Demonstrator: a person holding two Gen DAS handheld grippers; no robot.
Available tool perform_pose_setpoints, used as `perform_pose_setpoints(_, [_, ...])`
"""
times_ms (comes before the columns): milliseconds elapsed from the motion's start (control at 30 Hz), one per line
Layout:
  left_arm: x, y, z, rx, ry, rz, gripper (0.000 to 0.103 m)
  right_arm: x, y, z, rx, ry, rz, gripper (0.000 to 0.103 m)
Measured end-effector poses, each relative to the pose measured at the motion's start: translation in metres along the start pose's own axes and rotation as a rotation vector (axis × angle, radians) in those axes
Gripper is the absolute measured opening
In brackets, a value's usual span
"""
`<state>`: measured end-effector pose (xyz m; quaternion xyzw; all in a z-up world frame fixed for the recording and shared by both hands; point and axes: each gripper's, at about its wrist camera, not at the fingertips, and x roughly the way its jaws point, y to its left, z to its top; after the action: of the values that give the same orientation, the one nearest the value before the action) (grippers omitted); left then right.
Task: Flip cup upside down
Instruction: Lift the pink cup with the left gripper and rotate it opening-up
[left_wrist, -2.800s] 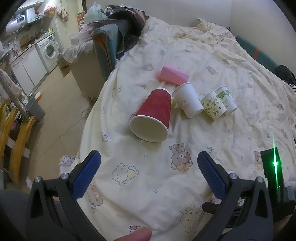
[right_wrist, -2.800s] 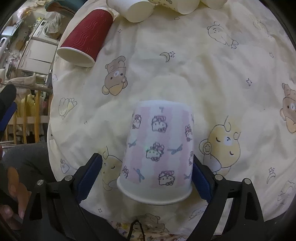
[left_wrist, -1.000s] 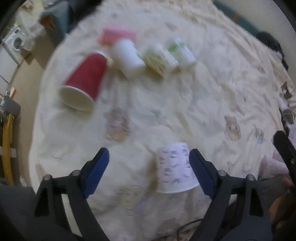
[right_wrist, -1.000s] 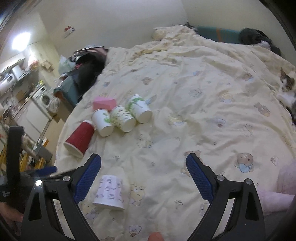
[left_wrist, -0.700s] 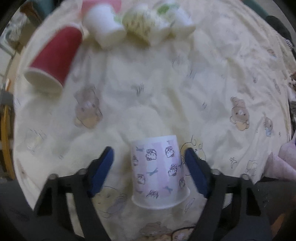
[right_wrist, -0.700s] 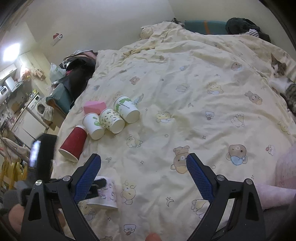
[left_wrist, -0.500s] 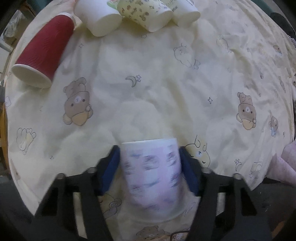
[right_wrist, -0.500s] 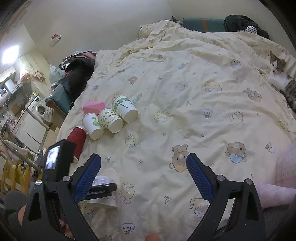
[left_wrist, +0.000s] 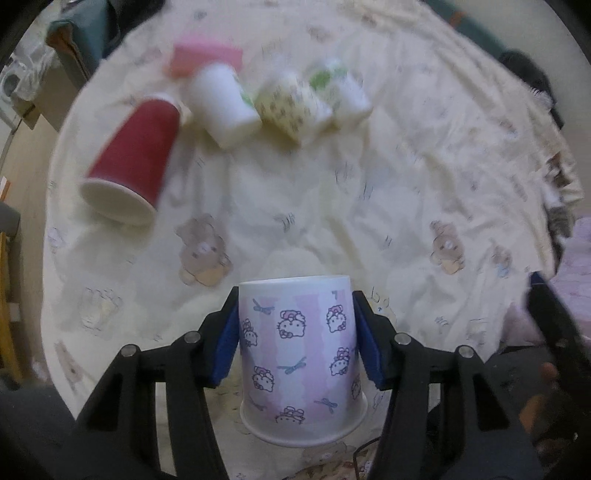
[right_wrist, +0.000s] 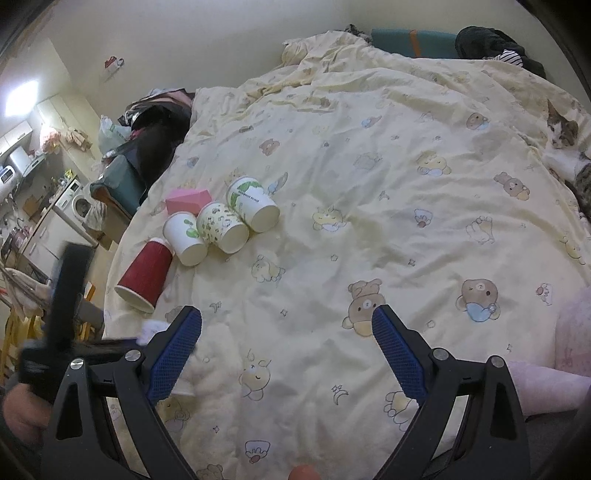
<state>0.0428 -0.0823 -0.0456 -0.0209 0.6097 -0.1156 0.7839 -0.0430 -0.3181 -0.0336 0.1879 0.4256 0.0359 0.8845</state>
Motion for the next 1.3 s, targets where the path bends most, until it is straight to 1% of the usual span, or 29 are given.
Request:
perform_pose_setpoints(67, [-0.012, 0.011, 0.000, -0.014, -0.051, -0.044, 0.052, 0.003, 0.004, -0.001, -0.005, 0.013, 0.024, 0.096])
perform_pose_setpoints(167, [-0.028, 0.030, -0.002, -0.028, -0.114, -0.052, 0.052, 0.005, 0.016, -0.003, -0.035, 0.027, 0.053, 0.096])
perform_pose_setpoints(233, [-0.030, 0.039, -0.002, -0.031, -0.155, -0.053, 0.052, 0.009, 0.026, -0.005, -0.062, 0.044, 0.079, 0.096])
perform_pose_setpoints(267, [-0.025, 0.040, -0.002, -0.032, -0.162, -0.041, 0.052, 0.012, 0.030, -0.006, -0.073, 0.055, 0.089, 0.096])
perform_pose_setpoints(333, [-0.018, 0.048, -0.003, -0.049, -0.155, -0.043, 0.052, 0.019, 0.039, -0.008, -0.086, 0.083, 0.113, 0.096])
perform_pose_setpoints(433, [-0.014, 0.057, -0.006, -0.092, -0.125, -0.091, 0.052, 0.035, 0.052, -0.014, -0.115, 0.152, 0.153, 0.096])
perform_pose_setpoints(500, [-0.014, 0.055, -0.007, -0.079, -0.131, -0.086, 0.052, 0.045, 0.060, -0.020, -0.141, 0.205, 0.182, 0.096])
perform_pose_setpoints(600, [-0.013, 0.050, -0.006, -0.077, -0.130, -0.116, 0.053, 0.060, 0.071, -0.028, -0.144, 0.278, 0.270, 0.096])
perform_pose_setpoints(667, [-0.012, 0.045, -0.005, -0.071, -0.127, -0.128, 0.053, 0.064, 0.078, -0.032, -0.138, 0.300, 0.314, 0.096])
perform_pose_setpoints(767, [-0.010, 0.037, -0.006, -0.048, -0.126, -0.109, 0.053, 0.068, 0.086, -0.034, -0.131, 0.315, 0.384, 0.096])
perform_pose_setpoints(833, [-0.010, 0.036, -0.006, -0.044, -0.128, -0.103, 0.053, 0.068, 0.088, -0.034, -0.125, 0.319, 0.410, 0.096])
perform_pose_setpoints(900, [-0.010, 0.036, -0.004, -0.050, -0.119, -0.126, 0.053, 0.071, 0.087, -0.034, -0.109, 0.330, 0.417, 0.096])
perform_pose_setpoints(967, [-0.012, 0.033, -0.003, -0.043, -0.123, -0.130, 0.053, 0.074, 0.082, -0.034, -0.092, 0.333, 0.385, 0.096])
perform_pose_setpoints(1067, [-0.018, 0.029, -0.002, -0.015, -0.166, -0.076, 0.053, 0.077, 0.075, -0.033, -0.069, 0.345, 0.368, 0.096])
perform_pose_setpoints(1100, [-0.018, 0.030, -0.002, -0.012, -0.169, -0.070, 0.053, 0.076, 0.074, -0.033, -0.063, 0.345, 0.371, 0.096])
perform_pose_setpoints(1167, [-0.017, 0.031, -0.001, -0.019, -0.146, -0.104, 0.053, 0.071, 0.073, -0.032, -0.061, 0.332, 0.391, 0.096])
perform_pose_setpoints(1200, [-0.016, 0.030, -0.001, -0.018, -0.145, -0.106, 0.053, 0.070, 0.074, -0.032, -0.072, 0.328, 0.387, 0.096])
perform_pose_setpoints(1267, [-0.016, 0.026, -0.003, 0.002, -0.157, -0.081, 0.053, 0.070, 0.077, -0.033, -0.086, 0.333, 0.394, 0.096])
perform_pose_setpoints(1300, [-0.016, 0.024, -0.004, 0.007, -0.152, -0.087, 0.053, 0.071, 0.078, -0.034, -0.087, 0.344, 0.405, 0.096])
